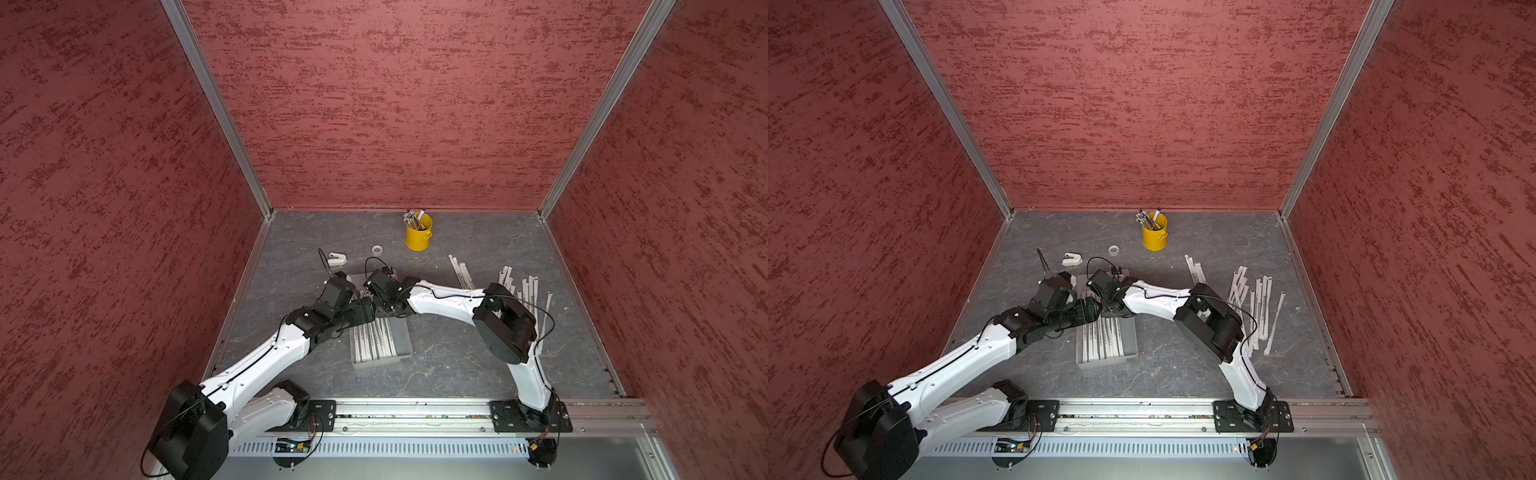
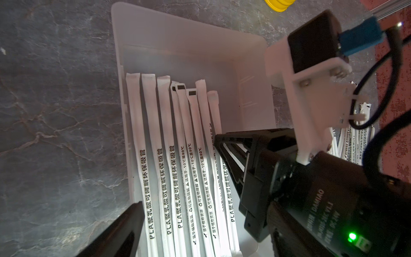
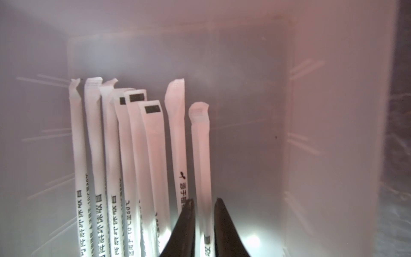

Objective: Put the straws into the storage box
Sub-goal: Place the straw in the storage box, then pick up the straw from the center of the board.

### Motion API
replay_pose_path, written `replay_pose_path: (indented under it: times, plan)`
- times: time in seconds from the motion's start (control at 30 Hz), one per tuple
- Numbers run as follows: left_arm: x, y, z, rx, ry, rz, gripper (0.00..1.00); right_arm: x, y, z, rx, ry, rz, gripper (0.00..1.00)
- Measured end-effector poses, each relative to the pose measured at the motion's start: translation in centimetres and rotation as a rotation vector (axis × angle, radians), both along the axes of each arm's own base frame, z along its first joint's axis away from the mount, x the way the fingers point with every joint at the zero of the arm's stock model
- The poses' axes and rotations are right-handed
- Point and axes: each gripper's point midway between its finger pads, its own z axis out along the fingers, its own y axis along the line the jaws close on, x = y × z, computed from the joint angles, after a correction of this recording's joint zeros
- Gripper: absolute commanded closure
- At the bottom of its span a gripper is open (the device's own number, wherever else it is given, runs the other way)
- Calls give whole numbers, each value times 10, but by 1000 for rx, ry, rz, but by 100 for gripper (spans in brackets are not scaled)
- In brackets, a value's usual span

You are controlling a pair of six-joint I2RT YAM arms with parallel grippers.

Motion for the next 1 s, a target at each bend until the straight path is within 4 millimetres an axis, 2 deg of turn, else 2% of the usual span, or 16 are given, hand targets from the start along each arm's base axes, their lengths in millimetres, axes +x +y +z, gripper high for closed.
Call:
replay_pose_path:
  times: [0.1, 0.2, 0.33, 0.4, 0.43, 0.5, 0.57, 0.67, 0.73, 0.83, 1.0]
  plan:
    - [1, -3, 8, -12, -12, -14, 11, -2, -4, 10, -1, 2, -1, 73]
    - [3, -19, 32, -60, -57, -67, 11, 0, -23, 37, 27, -24, -24, 68]
    - [12, -65, 72, -132, -157, -175, 11, 11, -73, 84, 70, -79, -72, 61]
    - [16, -79, 70, -109, -153, -192, 11, 27, -110, 96, 65, -102, -122, 59]
    - [18, -87, 59, -83, -129, -204, 11, 39, -132, 98, 51, -112, -159, 58]
    - [17, -105, 36, -34, -74, -241, 11, 59, -170, 92, 4, -118, -217, 58]
    - [14, -121, 18, 6, -29, -277, 11, 76, -206, 77, -59, -103, -272, 57]
    - [14, -143, 8, 37, 3, -322, 11, 89, -238, 48, -141, -54, -300, 55]
    - [18, -153, 9, 41, -1, -337, 11, 92, -247, 28, -182, -14, -293, 55]
    - [21, -158, 12, 39, -7, -340, 11, 95, -251, 5, -216, 27, -283, 56]
    - [20, -154, 9, 55, 2, -340, 10, 97, -253, -11, -234, 55, -280, 61]
